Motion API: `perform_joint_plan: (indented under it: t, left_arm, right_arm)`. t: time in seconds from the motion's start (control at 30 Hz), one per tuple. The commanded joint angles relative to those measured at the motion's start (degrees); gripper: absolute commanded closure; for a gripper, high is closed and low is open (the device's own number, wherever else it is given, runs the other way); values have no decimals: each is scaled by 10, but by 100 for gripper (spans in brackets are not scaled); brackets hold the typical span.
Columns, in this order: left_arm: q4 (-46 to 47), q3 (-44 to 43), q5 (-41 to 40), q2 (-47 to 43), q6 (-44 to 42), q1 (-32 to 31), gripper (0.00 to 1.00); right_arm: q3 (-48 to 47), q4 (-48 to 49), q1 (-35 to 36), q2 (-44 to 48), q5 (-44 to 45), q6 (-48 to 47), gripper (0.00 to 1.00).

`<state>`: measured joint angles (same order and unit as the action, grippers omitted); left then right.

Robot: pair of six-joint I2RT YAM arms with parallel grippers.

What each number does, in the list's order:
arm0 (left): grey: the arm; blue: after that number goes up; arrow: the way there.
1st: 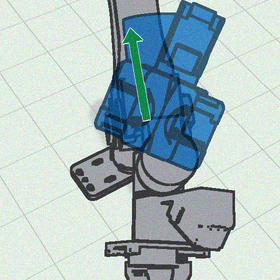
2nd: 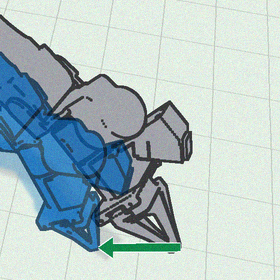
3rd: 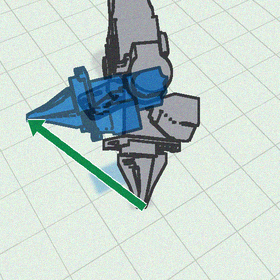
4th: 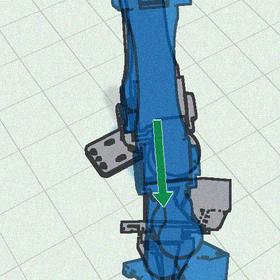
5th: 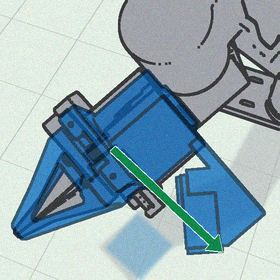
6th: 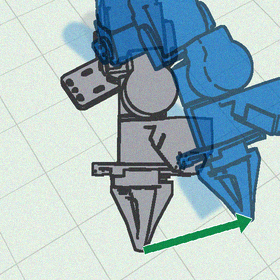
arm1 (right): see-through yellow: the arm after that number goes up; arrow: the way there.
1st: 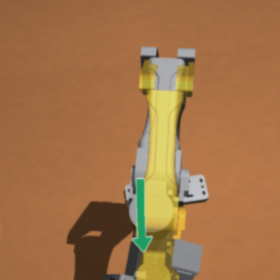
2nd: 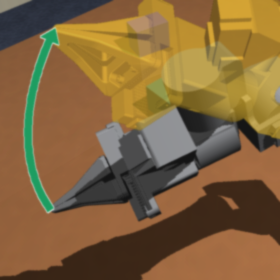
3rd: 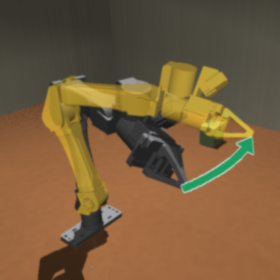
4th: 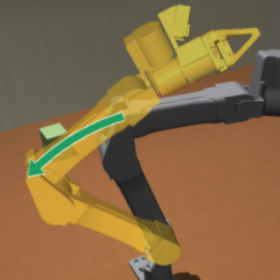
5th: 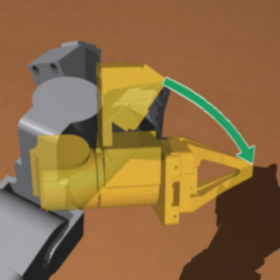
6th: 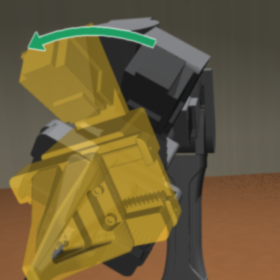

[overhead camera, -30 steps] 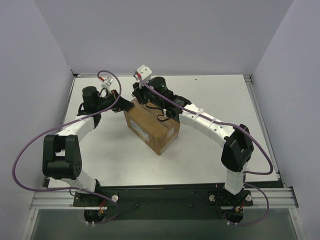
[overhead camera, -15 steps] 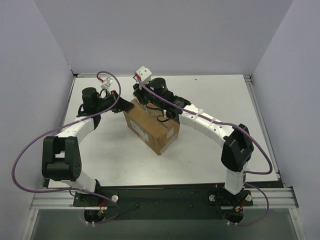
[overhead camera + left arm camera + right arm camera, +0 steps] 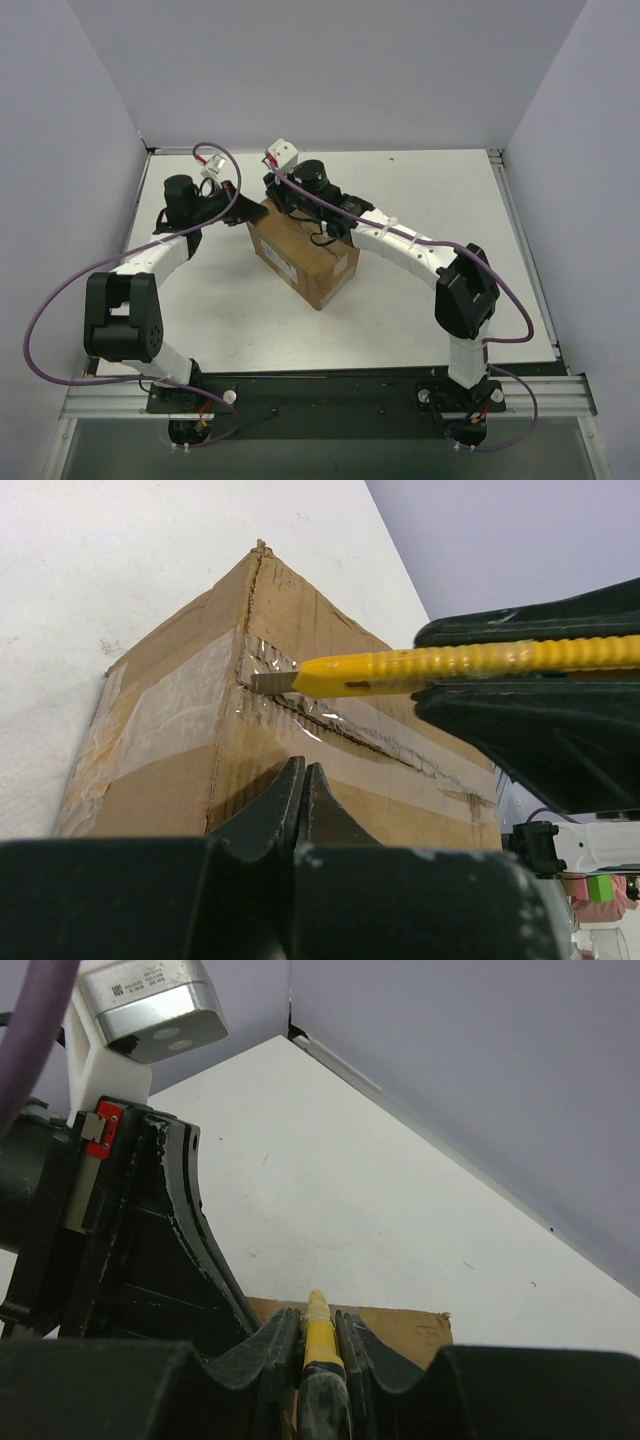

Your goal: Unpack the express box

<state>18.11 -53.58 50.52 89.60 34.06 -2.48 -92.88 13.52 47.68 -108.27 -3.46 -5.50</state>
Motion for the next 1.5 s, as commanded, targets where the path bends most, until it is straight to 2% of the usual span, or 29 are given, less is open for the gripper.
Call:
perform_joint_plan:
  t: [0.0, 0.3, 0.83, 1.47]
  left_arm:
    - [-7, 8, -32, 7, -8, 5, 100]
    - [-10, 6, -40, 7, -5, 7, 100]
    - [-24, 14, -81, -9, -8, -2, 100]
    - [-16, 18, -90, -22, -13, -21, 100]
  right_arm:
    - [-15, 33, -1, -5, -12, -4, 100]
    - [-4, 20, 0, 10, -8, -25, 100]
    - [55, -52, 11, 86, 49, -24, 100]
    - [140, -132, 14, 189, 57, -35, 100]
